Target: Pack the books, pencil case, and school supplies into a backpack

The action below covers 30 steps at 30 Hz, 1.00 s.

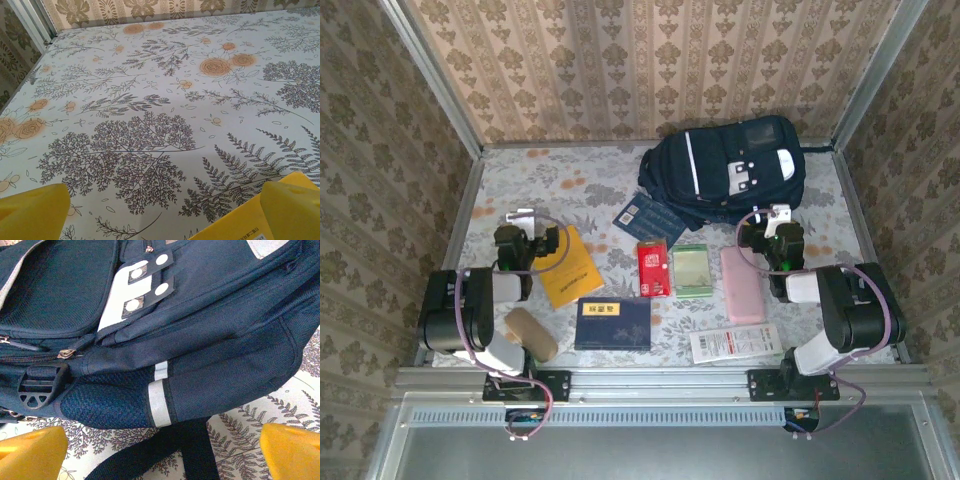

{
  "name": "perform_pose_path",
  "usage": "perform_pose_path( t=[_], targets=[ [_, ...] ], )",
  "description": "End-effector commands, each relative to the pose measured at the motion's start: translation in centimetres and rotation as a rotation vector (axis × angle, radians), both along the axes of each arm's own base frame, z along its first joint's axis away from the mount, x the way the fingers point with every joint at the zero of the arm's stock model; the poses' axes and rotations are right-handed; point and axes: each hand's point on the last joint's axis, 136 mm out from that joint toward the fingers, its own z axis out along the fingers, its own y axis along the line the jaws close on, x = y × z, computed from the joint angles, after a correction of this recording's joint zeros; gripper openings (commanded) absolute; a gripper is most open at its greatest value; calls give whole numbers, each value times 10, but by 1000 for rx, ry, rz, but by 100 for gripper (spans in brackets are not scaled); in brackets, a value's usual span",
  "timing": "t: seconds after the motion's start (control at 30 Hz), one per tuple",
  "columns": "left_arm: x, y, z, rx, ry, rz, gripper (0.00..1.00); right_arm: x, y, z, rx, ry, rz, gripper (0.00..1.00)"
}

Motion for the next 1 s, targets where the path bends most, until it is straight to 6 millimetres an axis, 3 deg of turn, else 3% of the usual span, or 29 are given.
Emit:
perform_pose_path(
  t=[0.0,0.73,0.87,0.97],
  targets=[
    [2,-2,6,2,-13,-13,100,5,3,8,-7,-15,21,100],
    [2,-2,6,2,-18,-11,100,5,3,8,4,-16,23,100],
    [-4,5,29,10,-60,35,100,5,11,16,0,-32,71,100],
    [-16,-9,62,62,-89,4,100,2,29,51,-76,-12,111,100]
  ],
)
